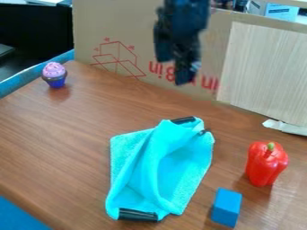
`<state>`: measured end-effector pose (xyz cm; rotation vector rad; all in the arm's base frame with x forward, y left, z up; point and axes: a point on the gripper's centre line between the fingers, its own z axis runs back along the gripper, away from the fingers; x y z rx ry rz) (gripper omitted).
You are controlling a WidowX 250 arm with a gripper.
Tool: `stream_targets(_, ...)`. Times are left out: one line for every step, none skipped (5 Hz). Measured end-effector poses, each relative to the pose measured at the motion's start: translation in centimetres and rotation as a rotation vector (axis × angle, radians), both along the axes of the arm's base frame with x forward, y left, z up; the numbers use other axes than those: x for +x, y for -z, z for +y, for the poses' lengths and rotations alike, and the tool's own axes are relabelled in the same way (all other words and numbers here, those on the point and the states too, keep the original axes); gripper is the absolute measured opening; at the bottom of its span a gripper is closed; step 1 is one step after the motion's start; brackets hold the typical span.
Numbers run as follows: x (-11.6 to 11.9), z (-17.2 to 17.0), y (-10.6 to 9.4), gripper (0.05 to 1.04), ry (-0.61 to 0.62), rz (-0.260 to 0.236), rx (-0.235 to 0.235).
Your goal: Fold the cloth from bottom left to top right
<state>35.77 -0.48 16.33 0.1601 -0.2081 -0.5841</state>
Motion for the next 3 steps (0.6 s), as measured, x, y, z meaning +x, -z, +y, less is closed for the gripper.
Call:
stream_targets(-0.05, -0.05, -0.16, 1.0, 0.01, -0.002, 0.002)
stream_targets(-0.03, -0.13, -0.16, 1.0, 0.013, -0.004, 0.001)
stream_targets(-0.03, -0.05, -0.16, 1.0, 0.009, -0.004, 0.002)
